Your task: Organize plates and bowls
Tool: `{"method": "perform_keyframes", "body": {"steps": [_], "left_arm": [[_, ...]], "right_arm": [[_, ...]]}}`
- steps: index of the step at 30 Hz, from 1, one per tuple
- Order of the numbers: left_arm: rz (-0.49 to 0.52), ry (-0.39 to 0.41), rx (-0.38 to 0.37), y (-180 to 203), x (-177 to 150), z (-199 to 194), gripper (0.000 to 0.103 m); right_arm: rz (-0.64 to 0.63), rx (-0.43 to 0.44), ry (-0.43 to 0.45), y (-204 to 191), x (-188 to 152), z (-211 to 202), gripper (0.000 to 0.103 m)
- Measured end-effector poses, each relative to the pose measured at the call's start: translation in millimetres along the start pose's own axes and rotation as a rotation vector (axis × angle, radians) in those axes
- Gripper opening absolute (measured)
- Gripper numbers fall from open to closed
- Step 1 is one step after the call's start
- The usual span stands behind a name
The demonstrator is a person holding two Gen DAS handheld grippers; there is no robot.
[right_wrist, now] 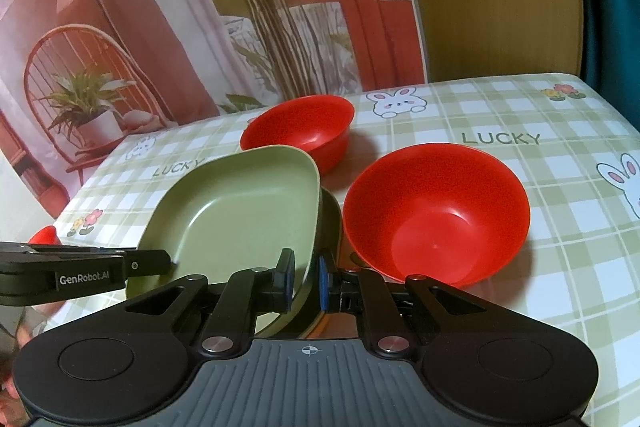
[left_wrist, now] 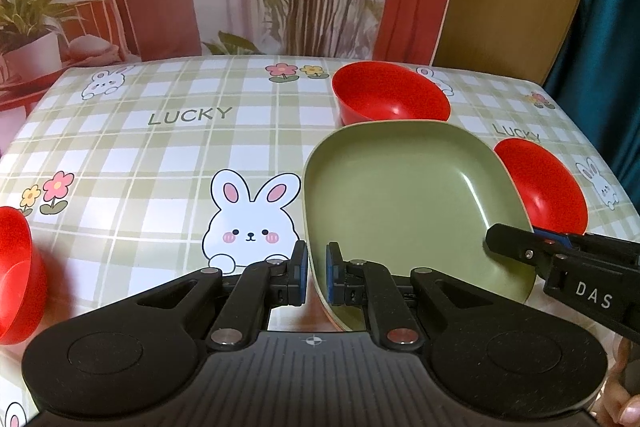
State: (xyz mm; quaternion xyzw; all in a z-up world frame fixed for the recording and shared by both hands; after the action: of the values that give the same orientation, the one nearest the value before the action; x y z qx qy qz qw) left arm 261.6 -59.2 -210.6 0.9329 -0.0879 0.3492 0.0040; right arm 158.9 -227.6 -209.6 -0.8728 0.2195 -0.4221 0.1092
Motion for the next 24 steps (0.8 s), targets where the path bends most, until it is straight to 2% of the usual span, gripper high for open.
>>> {"method": "perform_keyframes", "body": {"steps": [10,13,17,20,24], "left_arm": [[-0.011,0.011,0.017,-2,1,-1,0.011],[-0.02,0.015,0.015,-4,2,-2,0.014],[-0.033,0.026,0.019,-5,4,-5,0.016],[-0.046,0.032,0.024,-7,5,-6,0.023],[-0.059,0.046,0.024,-11,7,-11,0.023]], "right_arm": [[-0.019,-0.007,0.013,-4,0,-3,0.015],[-0.034,-0.032,0.021,-5,1,-5,0.022],[-0.022,-0.031,0.023,-2,1,-6,0.021],[-0.026,-0.037,0.022,-2,1,-7,0.021],[-0.031,-0.046,0.038,-4,2,-12,0.022]]}}
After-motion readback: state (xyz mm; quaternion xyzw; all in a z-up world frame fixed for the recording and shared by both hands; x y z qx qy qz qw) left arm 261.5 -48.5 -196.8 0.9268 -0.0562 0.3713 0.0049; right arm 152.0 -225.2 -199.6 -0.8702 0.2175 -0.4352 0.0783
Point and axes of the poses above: each gripper's, at about its wrist camera, not at the fingertips, and z roughly the way its jaws point, y to its right, x to its top, the point moved 2 cm from there along z, roughly the way its jaws point, and after that the axes turned 7 degrees about x, right-handed, at the moved point
